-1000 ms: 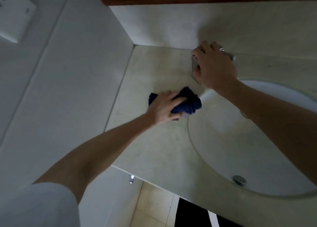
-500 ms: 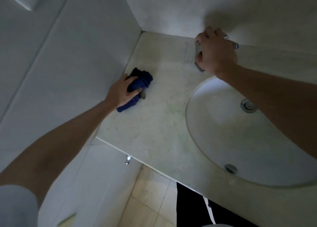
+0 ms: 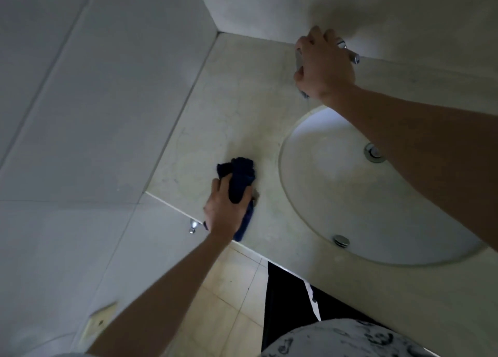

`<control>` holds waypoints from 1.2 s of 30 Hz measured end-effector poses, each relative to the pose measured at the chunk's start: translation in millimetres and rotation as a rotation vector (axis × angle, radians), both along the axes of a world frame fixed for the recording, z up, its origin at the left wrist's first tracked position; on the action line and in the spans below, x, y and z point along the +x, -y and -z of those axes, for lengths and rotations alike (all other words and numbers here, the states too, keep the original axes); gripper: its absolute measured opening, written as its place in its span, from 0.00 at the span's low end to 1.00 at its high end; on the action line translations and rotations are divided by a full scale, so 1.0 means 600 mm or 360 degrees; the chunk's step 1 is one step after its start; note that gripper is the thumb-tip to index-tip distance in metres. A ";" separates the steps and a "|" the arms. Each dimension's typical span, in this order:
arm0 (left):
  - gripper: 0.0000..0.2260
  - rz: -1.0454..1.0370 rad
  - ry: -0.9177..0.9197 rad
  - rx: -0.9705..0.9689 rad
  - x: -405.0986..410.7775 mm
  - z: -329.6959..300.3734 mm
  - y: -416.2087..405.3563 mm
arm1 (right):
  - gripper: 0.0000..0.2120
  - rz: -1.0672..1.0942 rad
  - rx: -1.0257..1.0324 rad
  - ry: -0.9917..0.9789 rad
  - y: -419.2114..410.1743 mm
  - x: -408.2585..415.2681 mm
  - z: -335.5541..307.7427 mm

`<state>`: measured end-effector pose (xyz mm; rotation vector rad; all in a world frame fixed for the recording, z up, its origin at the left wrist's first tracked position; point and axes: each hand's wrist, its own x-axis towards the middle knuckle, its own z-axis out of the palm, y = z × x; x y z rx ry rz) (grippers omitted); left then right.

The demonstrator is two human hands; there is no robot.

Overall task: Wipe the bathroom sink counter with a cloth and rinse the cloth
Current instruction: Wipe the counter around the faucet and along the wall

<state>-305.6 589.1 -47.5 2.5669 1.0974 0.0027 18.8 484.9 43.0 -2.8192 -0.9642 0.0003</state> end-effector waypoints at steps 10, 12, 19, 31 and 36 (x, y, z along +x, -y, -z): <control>0.20 0.0486 0.0127 -0.0428 0.054 -0.006 0.357 | 0.18 0.0009 0.0037 -0.0031 -0.001 0.001 0.002; 0.19 0.0406 0.0227 -0.0590 0.083 -0.014 0.355 | 0.18 0.0010 0.0048 -0.0017 -0.001 0.003 0.005; 0.14 0.0038 0.0684 -0.0244 0.188 -0.072 0.069 | 0.19 0.0007 -0.0011 0.0018 -0.003 0.006 0.009; 0.17 0.0211 0.0287 -0.0137 0.222 0.013 0.030 | 0.19 -0.0001 0.0008 0.0032 -0.003 0.010 0.015; 0.19 0.0364 0.0231 -0.0359 0.151 0.008 0.180 | 0.20 -0.0007 -0.0001 0.0036 -0.003 0.010 0.013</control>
